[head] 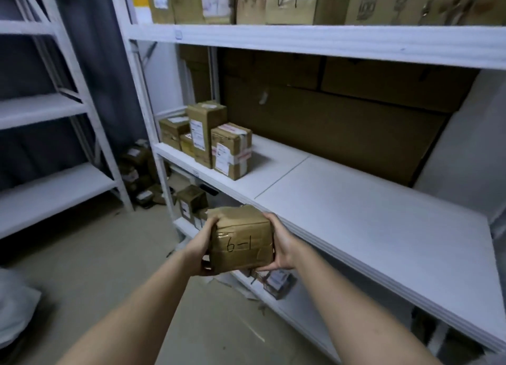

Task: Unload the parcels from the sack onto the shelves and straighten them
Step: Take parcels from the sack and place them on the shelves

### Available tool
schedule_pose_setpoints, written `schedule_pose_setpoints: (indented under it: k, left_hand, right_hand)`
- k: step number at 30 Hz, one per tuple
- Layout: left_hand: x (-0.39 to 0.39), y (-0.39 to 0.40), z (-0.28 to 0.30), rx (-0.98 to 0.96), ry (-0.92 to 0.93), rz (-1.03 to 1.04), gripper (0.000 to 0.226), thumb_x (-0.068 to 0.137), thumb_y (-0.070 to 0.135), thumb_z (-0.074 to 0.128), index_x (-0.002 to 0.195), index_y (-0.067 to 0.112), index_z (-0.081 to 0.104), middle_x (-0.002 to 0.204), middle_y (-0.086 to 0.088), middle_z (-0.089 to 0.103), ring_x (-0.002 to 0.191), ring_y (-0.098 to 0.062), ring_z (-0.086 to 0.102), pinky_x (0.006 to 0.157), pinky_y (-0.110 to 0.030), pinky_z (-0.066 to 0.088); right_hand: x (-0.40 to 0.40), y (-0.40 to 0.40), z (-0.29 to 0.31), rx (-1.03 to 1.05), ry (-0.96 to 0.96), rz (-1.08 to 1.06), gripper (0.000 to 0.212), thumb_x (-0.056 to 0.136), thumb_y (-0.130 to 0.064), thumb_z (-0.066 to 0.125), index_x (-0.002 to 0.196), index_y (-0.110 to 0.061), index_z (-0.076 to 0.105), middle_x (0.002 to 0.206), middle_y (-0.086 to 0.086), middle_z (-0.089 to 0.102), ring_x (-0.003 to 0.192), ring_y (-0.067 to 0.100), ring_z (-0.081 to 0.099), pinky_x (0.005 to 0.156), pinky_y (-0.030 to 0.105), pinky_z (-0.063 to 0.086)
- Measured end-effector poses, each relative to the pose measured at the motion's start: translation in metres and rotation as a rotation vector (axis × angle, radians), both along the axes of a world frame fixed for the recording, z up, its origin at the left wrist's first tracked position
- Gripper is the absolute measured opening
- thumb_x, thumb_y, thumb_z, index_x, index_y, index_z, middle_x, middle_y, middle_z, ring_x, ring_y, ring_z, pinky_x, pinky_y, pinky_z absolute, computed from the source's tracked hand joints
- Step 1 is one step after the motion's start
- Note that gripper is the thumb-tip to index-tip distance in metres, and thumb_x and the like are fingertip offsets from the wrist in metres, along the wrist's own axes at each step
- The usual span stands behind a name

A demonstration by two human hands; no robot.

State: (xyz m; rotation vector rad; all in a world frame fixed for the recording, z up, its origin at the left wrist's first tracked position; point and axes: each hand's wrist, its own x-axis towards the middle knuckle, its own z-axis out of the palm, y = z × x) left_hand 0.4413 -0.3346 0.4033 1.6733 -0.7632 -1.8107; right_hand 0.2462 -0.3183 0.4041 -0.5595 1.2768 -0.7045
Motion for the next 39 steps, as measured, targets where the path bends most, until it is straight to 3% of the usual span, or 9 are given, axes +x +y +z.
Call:
schedule_pose_setpoints:
  k: [5,11,13,17,21,24,31,35,39]
  left_hand:
    - [0.013,-0.012,0.049,-0.105,-0.039,0.015,0.076,0.063,0.079,0.057,0.099,0.012,0.060,0.101,-0.014,0.062,0.092,-0.030,0.061,0.067,-0.039,0.057]
    - [0.005,-0.026,0.122,-0.268,-0.077,0.064,0.077,0.070,0.083,0.047,0.094,0.011,0.058,0.091,-0.014,0.062,0.083,-0.030,0.061,0.059,-0.035,0.051]
    - [0.001,-0.030,0.147,-0.337,-0.066,0.094,0.079,0.072,0.083,0.046,0.103,0.012,0.055,0.092,-0.012,0.060,0.082,-0.029,0.058,0.058,-0.034,0.049]
    - [-0.011,-0.040,0.193,-0.520,-0.037,0.168,0.093,0.073,0.081,0.045,0.138,0.016,0.040,0.121,-0.013,0.057,0.106,-0.032,0.056,0.092,-0.045,0.048]
    - [-0.025,-0.038,0.239,-0.713,-0.019,0.197,0.099,0.070,0.085,0.041,0.143,0.019,0.033,0.131,-0.015,0.051,0.110,-0.032,0.054,0.094,-0.043,0.046]
    - [-0.037,-0.035,0.269,-0.858,-0.005,0.206,0.098,0.068,0.088,0.036,0.138,0.019,0.037,0.126,-0.013,0.054,0.111,-0.032,0.055,0.099,-0.050,0.045]
    - [-0.070,-0.017,0.323,-1.116,0.062,0.219,0.097,0.071,0.086,0.032,0.140,0.018,0.034,0.132,-0.008,0.051,0.119,-0.027,0.050,0.104,-0.050,0.039]
    - [-0.088,-0.012,0.343,-1.236,0.111,0.179,0.076,0.083,0.078,0.030,0.129,0.019,0.043,0.120,-0.001,0.052,0.120,-0.022,0.048,0.102,-0.042,0.037]
    - [-0.113,-0.009,0.364,-1.263,0.167,0.029,0.076,0.088,0.074,0.026,0.140,0.023,0.045,0.139,-0.004,0.048,0.131,-0.023,0.042,0.111,-0.041,0.029]
  right_hand:
    - [0.013,-0.015,0.048,-0.113,0.020,0.040,0.073,0.071,-0.079,0.048,0.102,-0.017,0.071,0.090,0.011,0.076,0.095,0.028,0.066,0.068,0.037,0.055]
    - [0.017,-0.034,0.109,-0.287,0.049,-0.027,0.089,0.068,-0.087,0.046,0.113,-0.014,0.069,0.107,0.013,0.072,0.103,0.028,0.067,0.091,0.042,0.054]
    - [0.016,-0.038,0.132,-0.342,0.088,-0.070,0.091,0.064,-0.087,0.047,0.116,-0.015,0.065,0.109,0.013,0.071,0.104,0.028,0.065,0.089,0.043,0.055]
    - [0.012,-0.042,0.181,-0.537,0.098,-0.117,0.068,0.081,-0.080,0.036,0.109,-0.025,0.064,0.084,0.001,0.075,0.088,0.019,0.067,0.073,0.034,0.057]
    - [0.008,-0.038,0.231,-0.729,0.142,-0.178,0.079,0.082,-0.079,0.034,0.141,-0.028,0.047,0.135,0.006,0.057,0.124,0.025,0.053,0.108,0.043,0.039]
    - [0.003,-0.028,0.266,-0.847,0.178,-0.251,0.082,0.084,-0.078,0.033,0.149,-0.029,0.034,0.155,0.001,0.034,0.140,0.023,0.033,0.115,0.041,0.024]
    - [-0.020,-0.009,0.321,-1.037,0.239,-0.446,0.082,0.085,-0.078,0.031,0.150,-0.028,0.030,0.157,0.002,0.028,0.143,0.024,0.026,0.113,0.045,0.022]
    - [-0.035,0.004,0.340,-1.113,0.261,-0.540,0.080,0.086,-0.077,0.031,0.151,-0.029,0.027,0.158,0.000,0.023,0.144,0.023,0.022,0.113,0.045,0.020]
    - [-0.057,0.016,0.356,-1.169,0.288,-0.650,0.077,0.087,-0.076,0.029,0.151,-0.032,0.026,0.159,-0.002,0.021,0.145,0.022,0.020,0.114,0.044,0.017]
